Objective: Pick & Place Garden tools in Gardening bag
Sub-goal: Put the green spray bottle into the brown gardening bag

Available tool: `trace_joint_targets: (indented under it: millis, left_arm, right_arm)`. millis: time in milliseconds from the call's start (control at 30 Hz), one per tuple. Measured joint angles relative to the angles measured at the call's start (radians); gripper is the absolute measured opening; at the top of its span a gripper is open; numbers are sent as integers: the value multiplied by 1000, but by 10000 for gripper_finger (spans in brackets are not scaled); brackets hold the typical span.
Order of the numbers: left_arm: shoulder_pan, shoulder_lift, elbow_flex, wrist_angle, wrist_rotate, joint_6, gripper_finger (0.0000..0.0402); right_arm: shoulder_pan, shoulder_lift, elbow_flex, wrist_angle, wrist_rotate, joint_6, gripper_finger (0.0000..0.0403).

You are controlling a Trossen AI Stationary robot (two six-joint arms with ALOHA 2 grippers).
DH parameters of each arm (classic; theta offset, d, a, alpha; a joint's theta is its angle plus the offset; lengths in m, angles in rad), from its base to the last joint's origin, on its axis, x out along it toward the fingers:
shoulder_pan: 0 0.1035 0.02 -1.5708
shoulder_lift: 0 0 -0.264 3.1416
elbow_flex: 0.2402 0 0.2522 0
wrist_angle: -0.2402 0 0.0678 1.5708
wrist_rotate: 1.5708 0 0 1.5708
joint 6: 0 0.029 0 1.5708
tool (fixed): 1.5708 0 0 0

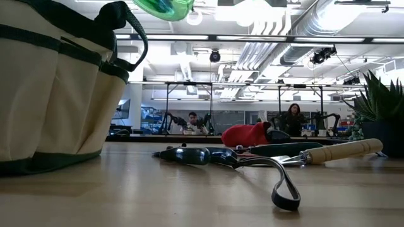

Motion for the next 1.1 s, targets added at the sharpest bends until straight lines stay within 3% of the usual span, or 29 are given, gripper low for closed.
trace_joint_targets:
  millis: [133, 300, 833, 967, 1100]
  left_arm:
    - [0, -1, 5, -4, 9, 17, 192]
    - [0, -1, 5, -4, 13, 46, 148]
    - [-3, -3, 5, -44, 28, 82, 149]
    - [-3, -20, 7, -48, 29, 82, 149]
    - [-8, -33, 8, -53, 29, 82, 149]
  right_arm:
    - [-1, 0, 0, 7, -7, -4, 44]
    - [7, 0, 0, 15, -6, -5, 55]
    - [11, -1, 0, 81, -177, -26, 79]
    - [23, -12, 0, 120, -165, -120, 79]
    - [54, -24, 0, 179, -64, -224, 79]
